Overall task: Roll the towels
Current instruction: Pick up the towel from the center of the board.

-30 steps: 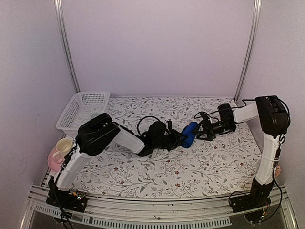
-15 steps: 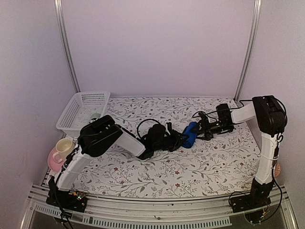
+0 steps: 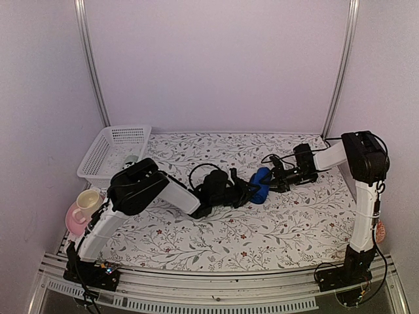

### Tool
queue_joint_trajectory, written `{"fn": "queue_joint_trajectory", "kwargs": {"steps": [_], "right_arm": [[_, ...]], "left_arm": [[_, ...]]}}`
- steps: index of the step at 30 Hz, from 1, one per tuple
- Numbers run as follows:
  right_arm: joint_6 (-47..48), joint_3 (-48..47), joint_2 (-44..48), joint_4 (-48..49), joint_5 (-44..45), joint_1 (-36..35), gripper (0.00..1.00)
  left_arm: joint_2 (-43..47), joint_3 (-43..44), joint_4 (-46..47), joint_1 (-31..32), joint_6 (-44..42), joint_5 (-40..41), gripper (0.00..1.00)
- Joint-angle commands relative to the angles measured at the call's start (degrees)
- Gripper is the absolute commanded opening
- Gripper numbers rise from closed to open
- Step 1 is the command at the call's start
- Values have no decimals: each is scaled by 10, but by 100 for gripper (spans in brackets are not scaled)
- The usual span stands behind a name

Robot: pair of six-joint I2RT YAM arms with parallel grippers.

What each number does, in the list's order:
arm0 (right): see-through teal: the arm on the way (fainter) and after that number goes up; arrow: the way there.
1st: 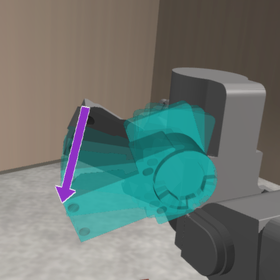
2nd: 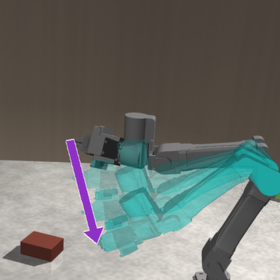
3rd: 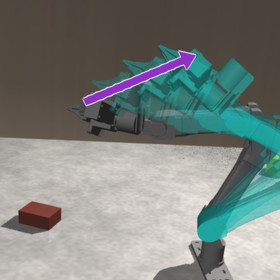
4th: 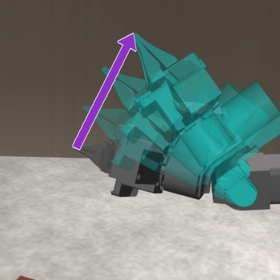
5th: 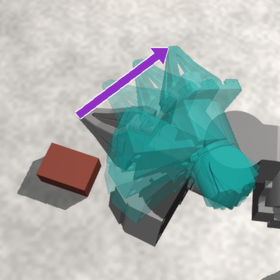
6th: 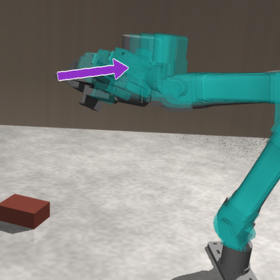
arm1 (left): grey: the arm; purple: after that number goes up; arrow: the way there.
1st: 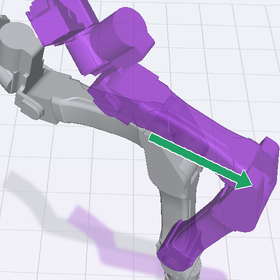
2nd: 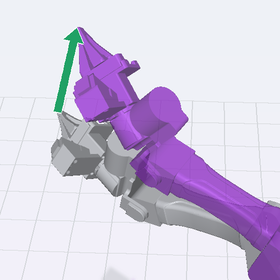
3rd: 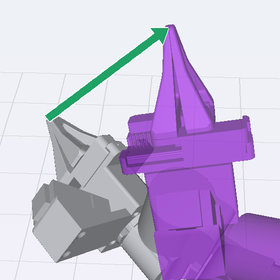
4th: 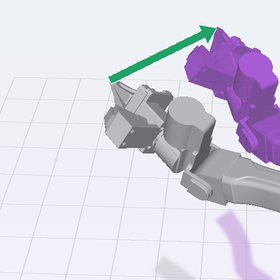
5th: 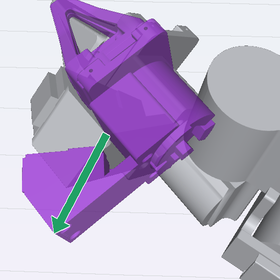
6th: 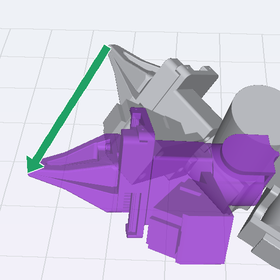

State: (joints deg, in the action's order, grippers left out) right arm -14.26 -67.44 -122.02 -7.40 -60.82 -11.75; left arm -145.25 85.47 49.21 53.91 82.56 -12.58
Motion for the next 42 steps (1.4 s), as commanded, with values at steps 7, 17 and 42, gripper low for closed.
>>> {"fn": "queue_joint_trajectory", "kwargs": {"steps": [7,17,42], "right_arm": [[-11,-14,-15,18,-66,-23,45],[-26,-14,-36,31,-83,-26,33],[75,-69,77,-52,-67,-25,8]], "left_arm": [[-60,-29,-106,27,-15,-9,19],[-73,-52,-81,30,22,-26,20],[196,-263,-20,6,-228,45,97]]}}
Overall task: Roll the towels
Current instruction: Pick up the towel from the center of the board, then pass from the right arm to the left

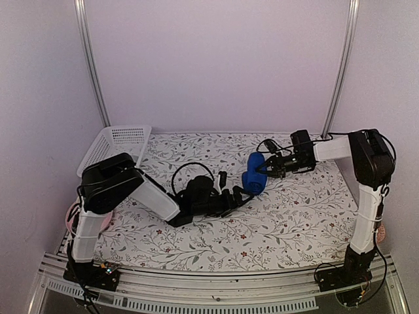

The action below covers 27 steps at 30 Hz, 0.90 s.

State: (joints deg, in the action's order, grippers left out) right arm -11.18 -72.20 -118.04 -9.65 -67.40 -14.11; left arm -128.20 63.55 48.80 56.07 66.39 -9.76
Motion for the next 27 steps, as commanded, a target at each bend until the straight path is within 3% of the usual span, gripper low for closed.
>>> {"fn": "queue_joint_trajectory", "kwargs": {"steps": [1,4,7,12,18,27], "right_arm": [[54,-25,42,-41,1,-1,8],[93,-39,59,-82,5,-1,8],[137,-43,81,-109,3,-1,8],[198,-54,115,-155,-15,-7,10],[233,-57,146,-173,-31,-28,12],[265,-65,138,-215,-62,-55,13]], "left_arm": [[33,-51,-6,-19,-74,16,97],[43,-75,49,-39,-87,-10,97],[29,-96,187,-64,-86,-63,97],[-26,-55,316,-88,-49,-172,97],[-69,20,329,-89,-28,-245,97],[-78,57,346,-94,-35,-275,97]]}}
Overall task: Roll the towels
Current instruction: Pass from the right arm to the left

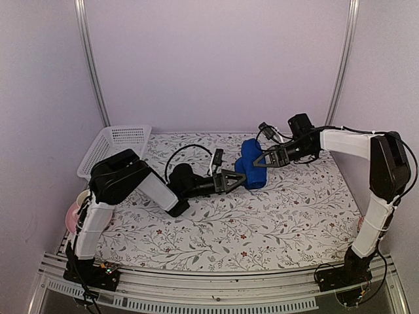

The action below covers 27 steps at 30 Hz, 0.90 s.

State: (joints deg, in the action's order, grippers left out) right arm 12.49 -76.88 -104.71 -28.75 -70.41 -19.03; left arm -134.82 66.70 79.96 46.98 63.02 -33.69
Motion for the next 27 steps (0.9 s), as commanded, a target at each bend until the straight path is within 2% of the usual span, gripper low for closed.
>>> {"fn": "queue_joint_trajectory", "kwargs": {"steps": [1,10,22,27], "right_arm": [[30,-18,3,-25,-31,-7,13],[32,-22,-16,-30,6,-8,12],[41,-25,-41,-23,67,-6,8],[26,-13,-27,2,98,-7,8]], "left_arm": [[-17,32,40,-2,3,-41,97],[-42,68,64,3,24,-71,95],[-43,61,107,5,46,-86,95],[-48,73,49,8,41,-79,93]]}}
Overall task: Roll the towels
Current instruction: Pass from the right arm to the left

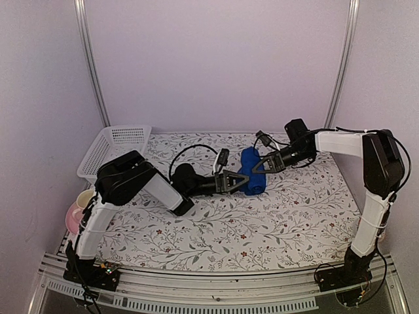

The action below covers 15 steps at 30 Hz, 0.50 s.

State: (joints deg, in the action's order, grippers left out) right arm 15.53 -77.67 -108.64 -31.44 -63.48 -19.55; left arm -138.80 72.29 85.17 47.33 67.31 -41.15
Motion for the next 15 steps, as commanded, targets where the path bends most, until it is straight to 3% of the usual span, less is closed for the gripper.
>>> {"fn": "queue_joint_trajectory", "kwargs": {"steps": [1,15], "right_arm": [[-7,-3,14,33,31,-2,8],[-21,-1,14,44,76,-23,11]], "left_arm": [[-9,22,-17,5,-7,-2,93],[-4,48,-108,12,-54,4,80]]}}
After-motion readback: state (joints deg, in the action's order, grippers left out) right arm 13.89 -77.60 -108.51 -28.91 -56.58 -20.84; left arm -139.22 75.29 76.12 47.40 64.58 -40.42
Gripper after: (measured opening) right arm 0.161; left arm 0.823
